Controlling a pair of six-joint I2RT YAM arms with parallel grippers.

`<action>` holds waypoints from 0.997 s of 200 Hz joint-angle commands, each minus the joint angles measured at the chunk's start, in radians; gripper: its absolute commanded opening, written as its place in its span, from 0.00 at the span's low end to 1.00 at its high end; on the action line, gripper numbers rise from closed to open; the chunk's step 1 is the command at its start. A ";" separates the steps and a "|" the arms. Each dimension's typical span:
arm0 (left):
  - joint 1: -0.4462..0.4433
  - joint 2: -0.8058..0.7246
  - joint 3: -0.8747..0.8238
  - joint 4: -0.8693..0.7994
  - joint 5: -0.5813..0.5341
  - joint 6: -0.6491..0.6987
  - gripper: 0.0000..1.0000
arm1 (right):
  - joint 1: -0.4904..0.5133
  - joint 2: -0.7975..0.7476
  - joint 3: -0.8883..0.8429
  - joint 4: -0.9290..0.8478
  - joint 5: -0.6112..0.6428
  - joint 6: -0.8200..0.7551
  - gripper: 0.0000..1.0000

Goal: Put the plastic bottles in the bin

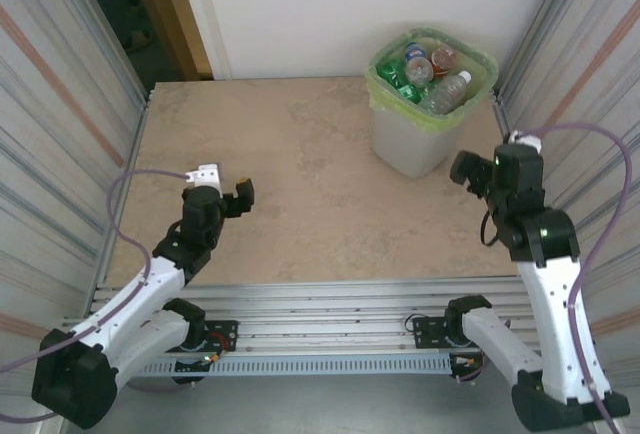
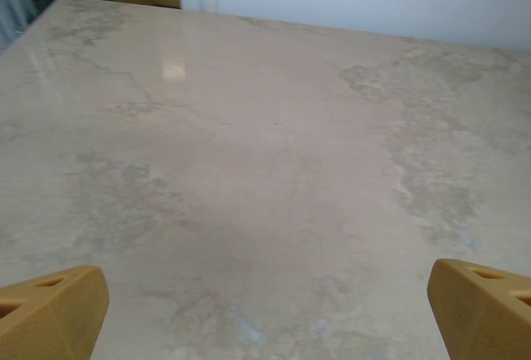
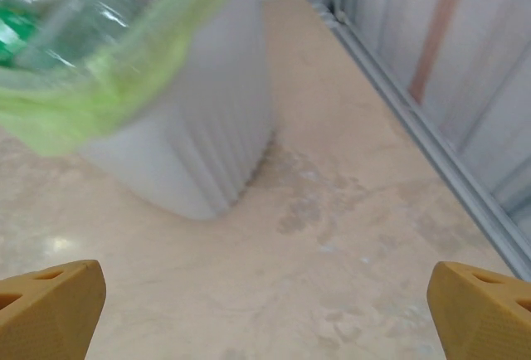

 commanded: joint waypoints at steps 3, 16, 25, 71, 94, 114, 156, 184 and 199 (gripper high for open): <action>0.025 0.022 0.017 0.060 -0.095 0.076 0.99 | -0.011 -0.066 -0.110 0.041 0.103 0.034 0.98; 0.039 0.042 0.012 0.090 -0.121 0.109 0.99 | -0.014 -0.090 -0.171 0.067 0.124 0.029 0.98; 0.054 0.057 0.009 0.108 -0.126 0.130 0.99 | -0.014 -0.102 -0.215 0.093 0.138 0.028 0.98; 0.187 0.136 0.012 0.136 -0.056 0.183 0.99 | -0.015 -0.178 -0.464 0.328 0.192 -0.010 0.98; 0.251 0.172 -0.001 0.175 0.003 0.200 0.99 | -0.016 -0.210 -0.565 0.450 0.186 -0.060 0.98; 0.292 0.208 -0.043 0.282 0.057 0.247 0.99 | -0.020 -0.228 -0.643 0.561 0.140 -0.153 0.98; 0.358 0.296 -0.114 0.467 0.191 0.344 0.99 | -0.045 -0.235 -0.782 0.734 0.073 -0.304 0.98; 0.396 0.335 -0.160 0.574 0.285 0.372 0.99 | -0.090 -0.249 -0.870 0.834 0.009 -0.335 0.98; 0.405 0.355 -0.186 0.654 0.321 0.383 0.99 | -0.108 -0.271 -0.908 0.886 -0.021 -0.340 0.98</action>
